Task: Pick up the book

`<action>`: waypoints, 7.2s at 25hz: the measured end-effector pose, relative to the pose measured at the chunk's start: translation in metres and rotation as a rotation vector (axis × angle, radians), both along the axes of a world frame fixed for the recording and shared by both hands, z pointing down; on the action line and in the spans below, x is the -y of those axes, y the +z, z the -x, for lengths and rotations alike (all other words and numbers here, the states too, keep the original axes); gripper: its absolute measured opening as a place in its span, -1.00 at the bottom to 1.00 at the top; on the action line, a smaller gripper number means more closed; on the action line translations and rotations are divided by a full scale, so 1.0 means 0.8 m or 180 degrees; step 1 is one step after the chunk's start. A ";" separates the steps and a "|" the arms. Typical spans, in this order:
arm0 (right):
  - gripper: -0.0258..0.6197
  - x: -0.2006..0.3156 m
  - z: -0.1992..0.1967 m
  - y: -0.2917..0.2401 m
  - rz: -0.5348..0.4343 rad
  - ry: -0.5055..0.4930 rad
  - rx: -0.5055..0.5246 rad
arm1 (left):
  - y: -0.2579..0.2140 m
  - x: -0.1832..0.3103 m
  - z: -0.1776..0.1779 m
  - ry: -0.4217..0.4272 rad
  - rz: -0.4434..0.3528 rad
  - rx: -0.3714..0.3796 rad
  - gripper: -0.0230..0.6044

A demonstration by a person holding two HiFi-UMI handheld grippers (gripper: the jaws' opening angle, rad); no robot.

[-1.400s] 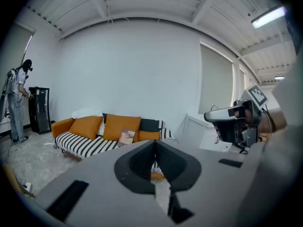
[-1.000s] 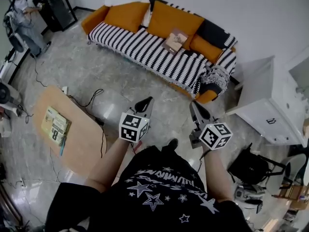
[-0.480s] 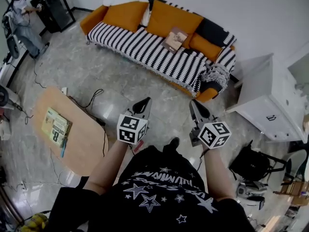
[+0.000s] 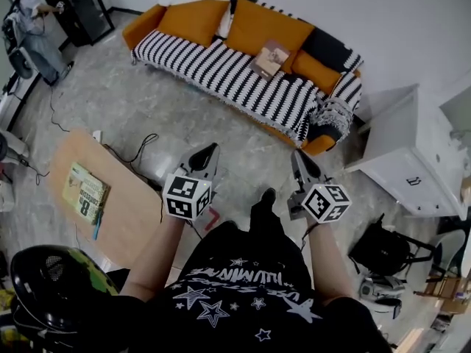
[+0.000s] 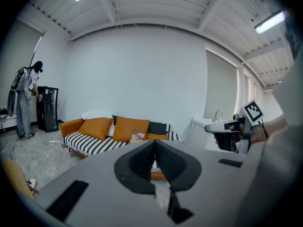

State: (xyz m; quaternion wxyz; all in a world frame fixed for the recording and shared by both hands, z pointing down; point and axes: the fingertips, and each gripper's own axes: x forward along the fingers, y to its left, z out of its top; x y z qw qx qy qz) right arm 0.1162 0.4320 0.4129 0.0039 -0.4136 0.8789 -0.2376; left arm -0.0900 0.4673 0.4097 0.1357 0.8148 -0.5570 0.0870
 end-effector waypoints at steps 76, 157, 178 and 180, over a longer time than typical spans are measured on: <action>-0.83 0.562 -0.061 0.083 0.0663 0.0560 0.0360 | 0.046 0.534 0.000 0.0154 0.0286 0.0221 -0.91; -0.01 0.858 0.002 0.398 0.1695 0.0299 0.0079 | 0.319 0.905 -0.039 0.0931 0.1299 0.0239 -0.90; -0.01 0.889 0.050 0.477 0.1610 -0.0670 0.0108 | 0.407 0.919 -0.022 0.0825 0.1566 0.0250 -0.90; -0.01 0.882 0.050 0.478 0.1586 -0.0750 0.0116 | 0.409 0.911 -0.031 0.0841 0.1593 0.0257 -0.90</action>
